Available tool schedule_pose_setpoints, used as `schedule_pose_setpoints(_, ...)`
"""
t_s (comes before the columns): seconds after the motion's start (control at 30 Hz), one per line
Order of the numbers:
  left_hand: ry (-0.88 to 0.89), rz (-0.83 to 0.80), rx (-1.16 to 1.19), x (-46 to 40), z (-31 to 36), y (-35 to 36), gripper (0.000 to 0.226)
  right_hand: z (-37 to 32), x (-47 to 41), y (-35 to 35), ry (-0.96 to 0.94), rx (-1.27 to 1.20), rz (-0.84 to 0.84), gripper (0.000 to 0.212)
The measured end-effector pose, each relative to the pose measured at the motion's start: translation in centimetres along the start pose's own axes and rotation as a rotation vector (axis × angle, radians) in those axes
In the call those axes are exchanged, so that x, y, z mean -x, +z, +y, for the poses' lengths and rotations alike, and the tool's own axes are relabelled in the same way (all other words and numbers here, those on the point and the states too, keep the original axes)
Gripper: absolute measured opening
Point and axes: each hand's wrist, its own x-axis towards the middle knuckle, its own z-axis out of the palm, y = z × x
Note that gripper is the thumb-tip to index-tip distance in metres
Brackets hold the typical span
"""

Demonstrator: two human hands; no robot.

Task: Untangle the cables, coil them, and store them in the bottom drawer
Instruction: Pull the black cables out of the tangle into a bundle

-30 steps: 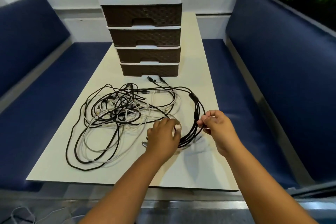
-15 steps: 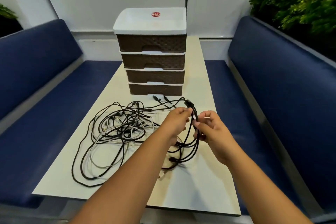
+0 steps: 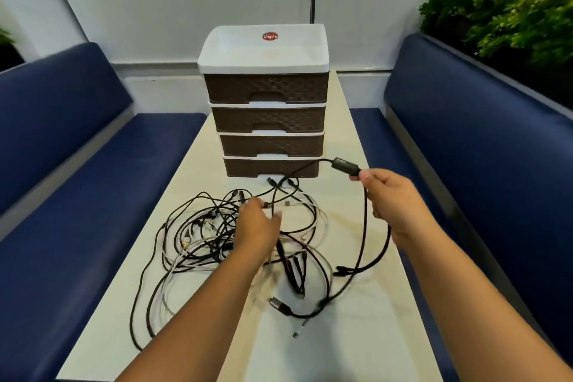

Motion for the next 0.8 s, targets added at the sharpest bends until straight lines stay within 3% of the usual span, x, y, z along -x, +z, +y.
schedule_pose_setpoints(0.07, 0.252, 0.173, 0.016, -0.9, 1.7, -2.0, 0.045, -1.8, -0.1, 0.3, -0.095, 0.091, -0.01, 0.023)
schedule_pose_setpoints(0.17, 0.501, 0.129, -0.156, -2.7, 5.0, -4.4, 0.047, -4.7, 0.1, 0.8, -0.202, 0.14, -0.007, 0.022)
schedule_pose_setpoints(0.27, 0.527, 0.051, -0.308, -4.8, 6.1, -5.7, 0.033, -7.5, 0.3, 1.1, -0.243, 0.002, -0.059, 0.022)
schedule_pose_setpoints(0.43, 0.432, -0.036, -0.44, -7.8, 3.2, -6.6, 0.045, -8.8, -0.2, 1.1, -0.24, -0.048, 0.037, 0.024)
schedule_pose_setpoints(0.57, 0.491, -0.038, -0.294, -8.4, 3.6, -8.1, 0.045, -7.5, -1.3, 1.6, -0.163, -0.024, 0.07, 0.024)
schedule_pose_setpoints(0.8, 0.654, -0.064, -0.003, -6.5, 10.7, -13.6, 0.041, -5.6, -1.7, 6.3, -0.08, -0.02, -0.117, 0.021)
